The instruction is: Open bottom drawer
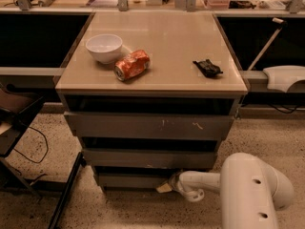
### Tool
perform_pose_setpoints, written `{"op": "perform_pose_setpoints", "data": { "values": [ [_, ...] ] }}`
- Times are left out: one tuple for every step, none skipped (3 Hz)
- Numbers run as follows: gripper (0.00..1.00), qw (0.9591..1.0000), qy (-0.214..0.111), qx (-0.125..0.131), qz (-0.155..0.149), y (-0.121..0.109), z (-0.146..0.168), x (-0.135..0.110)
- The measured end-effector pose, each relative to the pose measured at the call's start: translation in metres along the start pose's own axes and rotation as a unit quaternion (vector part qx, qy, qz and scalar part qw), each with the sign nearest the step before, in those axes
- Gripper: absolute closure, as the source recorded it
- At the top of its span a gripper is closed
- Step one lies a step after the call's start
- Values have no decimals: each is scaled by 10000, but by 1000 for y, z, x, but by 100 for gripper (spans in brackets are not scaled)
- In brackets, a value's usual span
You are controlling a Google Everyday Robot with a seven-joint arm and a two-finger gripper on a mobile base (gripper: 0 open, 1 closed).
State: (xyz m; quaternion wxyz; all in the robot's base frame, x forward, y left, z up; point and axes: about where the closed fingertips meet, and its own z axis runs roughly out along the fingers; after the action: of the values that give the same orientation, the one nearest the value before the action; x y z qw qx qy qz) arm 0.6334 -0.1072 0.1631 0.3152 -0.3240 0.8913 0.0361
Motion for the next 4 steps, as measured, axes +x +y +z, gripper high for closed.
{"op": "perform_pose_setpoints", "data": {
  "values": [
    [19,10000,0,0,0,0,0,0],
    [42,10000,0,0,0,0,0,0],
    [65,10000,0,0,0,0,0,0],
    [89,10000,0,0,0,-3,-2,-1]
  ]
}}
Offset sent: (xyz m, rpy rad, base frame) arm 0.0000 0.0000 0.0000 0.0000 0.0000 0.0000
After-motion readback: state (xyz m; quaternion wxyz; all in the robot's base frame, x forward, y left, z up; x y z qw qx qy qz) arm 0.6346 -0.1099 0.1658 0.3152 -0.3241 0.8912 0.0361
